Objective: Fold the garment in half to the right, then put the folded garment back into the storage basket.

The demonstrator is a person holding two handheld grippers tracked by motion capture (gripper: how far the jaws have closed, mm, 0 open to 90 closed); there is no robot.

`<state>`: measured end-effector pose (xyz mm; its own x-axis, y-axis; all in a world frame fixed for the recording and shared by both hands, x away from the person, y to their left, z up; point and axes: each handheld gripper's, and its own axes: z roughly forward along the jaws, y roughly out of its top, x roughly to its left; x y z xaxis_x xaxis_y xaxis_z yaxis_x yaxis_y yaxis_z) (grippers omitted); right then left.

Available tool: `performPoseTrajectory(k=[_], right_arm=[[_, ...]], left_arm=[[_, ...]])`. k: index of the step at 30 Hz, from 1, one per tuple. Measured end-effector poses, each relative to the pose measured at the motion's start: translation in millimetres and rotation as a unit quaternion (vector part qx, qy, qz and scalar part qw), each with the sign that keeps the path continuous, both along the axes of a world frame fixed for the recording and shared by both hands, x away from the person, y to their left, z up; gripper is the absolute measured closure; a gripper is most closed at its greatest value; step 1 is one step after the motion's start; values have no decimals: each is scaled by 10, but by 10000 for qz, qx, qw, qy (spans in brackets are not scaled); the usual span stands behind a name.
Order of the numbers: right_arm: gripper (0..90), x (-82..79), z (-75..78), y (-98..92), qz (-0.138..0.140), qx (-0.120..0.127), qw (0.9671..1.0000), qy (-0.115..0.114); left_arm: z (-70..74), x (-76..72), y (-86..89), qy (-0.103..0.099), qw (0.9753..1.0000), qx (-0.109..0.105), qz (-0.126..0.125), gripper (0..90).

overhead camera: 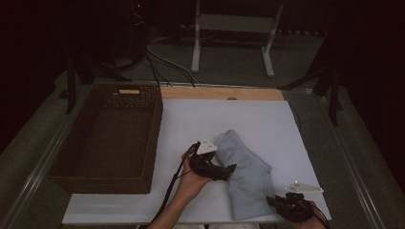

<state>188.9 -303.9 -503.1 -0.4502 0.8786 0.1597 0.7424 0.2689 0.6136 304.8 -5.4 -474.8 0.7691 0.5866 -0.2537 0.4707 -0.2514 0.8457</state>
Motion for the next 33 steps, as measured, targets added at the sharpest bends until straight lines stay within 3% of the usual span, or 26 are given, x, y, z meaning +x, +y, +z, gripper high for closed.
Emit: performPoseTrajectory(k=[6,17,33], right_arm=[[788,0,-1,1,1,0,10000,1],[788,-3,-1,5,4,-12,10000,-11],[788,-6,-2,8,5,-15,10000,-20]], left_arm=[[29,50,20,-122,9998,-113,-53,36],[58,150,49,-279,9996,-35,53,36],[-49,258,42,-200,9998,52,29,37]])
